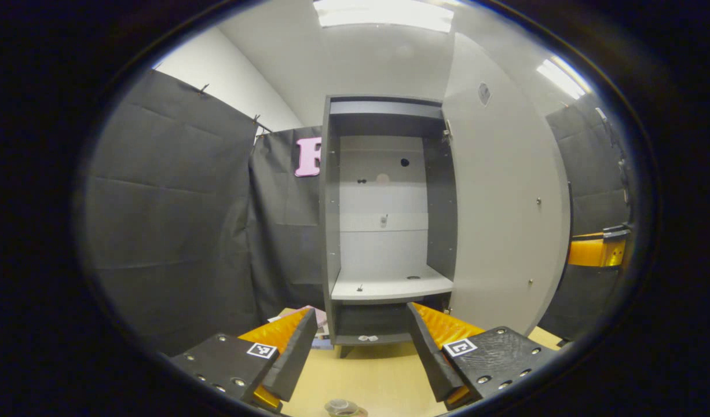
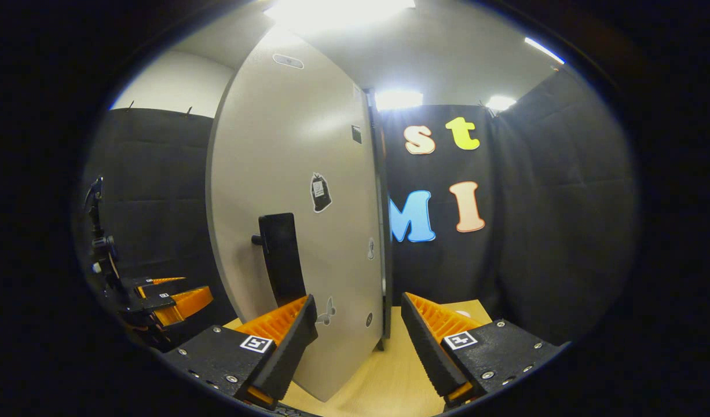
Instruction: Open the cabinet door with the right hand, grasp the bottle in the cabinet with the left hand and place it on the coaster, then close the cabinet door with the right hand.
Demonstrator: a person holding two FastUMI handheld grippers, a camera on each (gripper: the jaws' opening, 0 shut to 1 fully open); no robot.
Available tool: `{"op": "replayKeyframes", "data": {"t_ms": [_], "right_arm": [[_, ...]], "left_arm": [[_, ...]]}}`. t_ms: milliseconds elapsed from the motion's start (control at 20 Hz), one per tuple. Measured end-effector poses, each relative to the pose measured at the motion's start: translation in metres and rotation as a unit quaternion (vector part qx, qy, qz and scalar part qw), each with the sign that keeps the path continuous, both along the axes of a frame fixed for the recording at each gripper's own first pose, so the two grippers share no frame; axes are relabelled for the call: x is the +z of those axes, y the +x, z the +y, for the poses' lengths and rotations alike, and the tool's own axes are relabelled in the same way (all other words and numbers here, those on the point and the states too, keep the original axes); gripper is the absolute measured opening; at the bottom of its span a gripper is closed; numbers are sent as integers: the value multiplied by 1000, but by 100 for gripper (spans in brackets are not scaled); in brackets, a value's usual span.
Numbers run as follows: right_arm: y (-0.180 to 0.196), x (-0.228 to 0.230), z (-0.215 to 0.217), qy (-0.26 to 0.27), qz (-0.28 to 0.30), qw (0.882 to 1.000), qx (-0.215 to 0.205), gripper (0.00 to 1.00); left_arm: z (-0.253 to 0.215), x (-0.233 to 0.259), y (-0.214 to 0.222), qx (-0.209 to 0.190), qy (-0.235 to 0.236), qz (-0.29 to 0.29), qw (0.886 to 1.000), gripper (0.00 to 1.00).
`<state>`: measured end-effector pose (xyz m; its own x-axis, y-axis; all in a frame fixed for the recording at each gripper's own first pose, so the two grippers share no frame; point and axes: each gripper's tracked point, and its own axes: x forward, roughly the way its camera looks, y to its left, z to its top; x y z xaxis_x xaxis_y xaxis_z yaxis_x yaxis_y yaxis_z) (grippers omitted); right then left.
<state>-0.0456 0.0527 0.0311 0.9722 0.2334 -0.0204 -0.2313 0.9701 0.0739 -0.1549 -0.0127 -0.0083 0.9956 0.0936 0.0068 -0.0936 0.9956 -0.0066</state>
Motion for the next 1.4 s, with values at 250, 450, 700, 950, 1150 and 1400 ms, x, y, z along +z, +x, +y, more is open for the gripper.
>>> {"op": "replayKeyframes", "data": {"t_ms": [250,450,700,950,1150,1400], "right_arm": [[19,-3,29,-4,4,1000,1,92],[33,-2,43,-2,8,1000,-9,92],[48,-3,67,-1,10,1000,-15,92],[64,-5,100,-5,12,1000,-16,92],[83,-9,124,-1,12,1000,-24,92],[91,2,134,-14,-17,998,-65,92]], "left_arm": [[30,-8,24,1,-1,6,1000,82],[52,-14,41,-3,0,11,1000,95],[71,-22,70,-18,-9,11,1000,95],[84,-22,92,-50,18,5,999,95],[101,-19,105,-70,5,-6,998,88],[117,1,110,-65,0,-27,998,88]]}}
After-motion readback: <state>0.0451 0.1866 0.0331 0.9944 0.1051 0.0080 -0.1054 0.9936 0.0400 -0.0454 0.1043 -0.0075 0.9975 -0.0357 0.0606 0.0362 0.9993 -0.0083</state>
